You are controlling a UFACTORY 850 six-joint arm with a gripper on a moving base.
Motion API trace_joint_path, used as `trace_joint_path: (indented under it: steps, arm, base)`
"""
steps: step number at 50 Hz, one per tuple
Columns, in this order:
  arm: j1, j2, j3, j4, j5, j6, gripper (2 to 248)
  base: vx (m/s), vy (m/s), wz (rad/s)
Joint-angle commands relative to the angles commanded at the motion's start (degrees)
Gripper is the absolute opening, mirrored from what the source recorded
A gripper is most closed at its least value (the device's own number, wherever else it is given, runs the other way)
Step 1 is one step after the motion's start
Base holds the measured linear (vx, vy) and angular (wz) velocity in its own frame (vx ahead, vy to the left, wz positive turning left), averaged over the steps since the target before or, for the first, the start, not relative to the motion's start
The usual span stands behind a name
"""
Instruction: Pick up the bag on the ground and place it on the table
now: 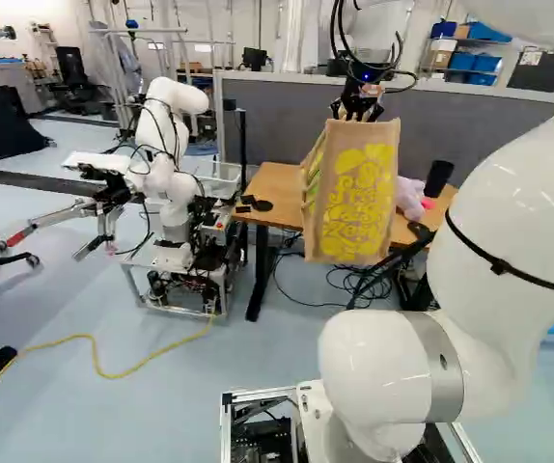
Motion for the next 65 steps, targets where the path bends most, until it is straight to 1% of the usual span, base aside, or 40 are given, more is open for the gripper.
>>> trace_joint_path:
  steps: [46,65]
  arm:
    - [0.0,-0.4,-0.4,0.0,0.0,0.0,21]
    - [0.1,-1.0,-1.0,0.0,0.0,0.0,21]
  base:
    - [0.173,0.0,-0.025]
    - [0.018,-0.001,-0.003]
